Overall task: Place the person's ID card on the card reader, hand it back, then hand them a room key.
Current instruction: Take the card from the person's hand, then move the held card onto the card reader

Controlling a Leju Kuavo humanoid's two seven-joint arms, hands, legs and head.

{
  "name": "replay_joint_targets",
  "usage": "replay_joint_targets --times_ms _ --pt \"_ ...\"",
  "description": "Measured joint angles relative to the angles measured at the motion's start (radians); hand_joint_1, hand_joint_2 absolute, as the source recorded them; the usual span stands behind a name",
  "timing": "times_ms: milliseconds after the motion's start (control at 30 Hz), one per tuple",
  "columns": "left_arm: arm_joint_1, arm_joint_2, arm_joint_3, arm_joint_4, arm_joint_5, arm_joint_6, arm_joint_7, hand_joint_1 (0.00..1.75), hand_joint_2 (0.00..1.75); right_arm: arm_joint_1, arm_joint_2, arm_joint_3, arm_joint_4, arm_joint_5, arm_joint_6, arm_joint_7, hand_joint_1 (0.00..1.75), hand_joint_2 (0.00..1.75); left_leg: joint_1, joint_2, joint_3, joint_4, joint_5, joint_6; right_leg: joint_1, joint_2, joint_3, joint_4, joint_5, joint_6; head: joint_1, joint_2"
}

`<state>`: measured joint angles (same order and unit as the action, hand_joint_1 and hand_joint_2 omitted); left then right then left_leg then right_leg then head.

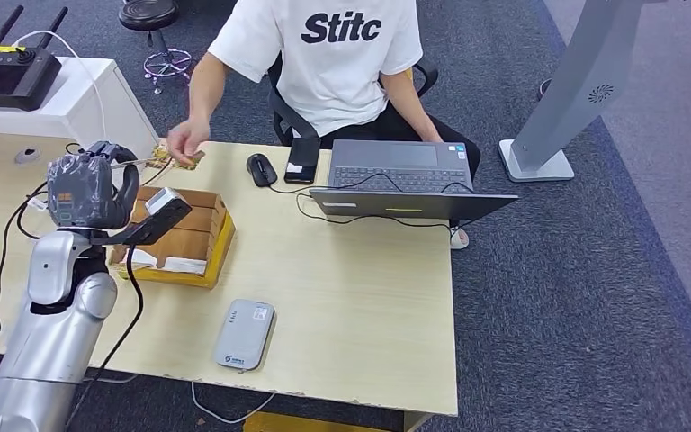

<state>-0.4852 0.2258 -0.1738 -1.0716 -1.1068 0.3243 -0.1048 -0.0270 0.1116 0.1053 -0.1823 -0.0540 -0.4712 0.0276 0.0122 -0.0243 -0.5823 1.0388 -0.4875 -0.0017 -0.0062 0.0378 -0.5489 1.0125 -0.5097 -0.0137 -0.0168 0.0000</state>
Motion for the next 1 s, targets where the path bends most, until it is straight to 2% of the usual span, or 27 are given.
replay_joint_targets --times_ms 233,467,767,1000 --pt "0.048 -0.029 -0.062 -0.125 0.003 -0.110 0.054 1.75 1.75 0.001 0.004 0.000 0.000 -0.009 -0.016 0.000 0.00 1.75 0.000 0.000 0.000 0.000 0.000 0.000 0.000 0.000 0.000 0.000 0.000 0.000 0.000 0.000" --pt "0.101 -0.031 -0.119 -0.193 0.000 -0.163 0.071 1.75 1.75 0.005 0.008 -0.004 0.000 -0.016 -0.020 0.002 0.00 1.75 0.000 0.000 0.000 0.000 0.000 0.000 0.000 0.000 0.000 0.000 0.000 0.000 0.000 0.000" --pt "0.184 -0.031 -0.170 -0.192 -0.005 -0.176 0.082 1.75 1.75 0.006 0.015 -0.021 0.000 -0.020 -0.021 -0.009 0.00 1.75 0.000 0.000 0.000 0.000 0.000 0.000 0.000 0.000 0.000 0.000 0.000 0.000 0.000 0.000" --pt "0.241 -0.043 -0.190 -0.161 -0.024 -0.129 0.093 1.75 1.75 0.006 0.016 -0.026 0.000 -0.014 -0.021 -0.006 0.00 1.75 0.000 0.000 0.000 0.000 0.000 0.000 0.000 0.000 0.000 0.000 0.000 0.000 0.000 0.000"
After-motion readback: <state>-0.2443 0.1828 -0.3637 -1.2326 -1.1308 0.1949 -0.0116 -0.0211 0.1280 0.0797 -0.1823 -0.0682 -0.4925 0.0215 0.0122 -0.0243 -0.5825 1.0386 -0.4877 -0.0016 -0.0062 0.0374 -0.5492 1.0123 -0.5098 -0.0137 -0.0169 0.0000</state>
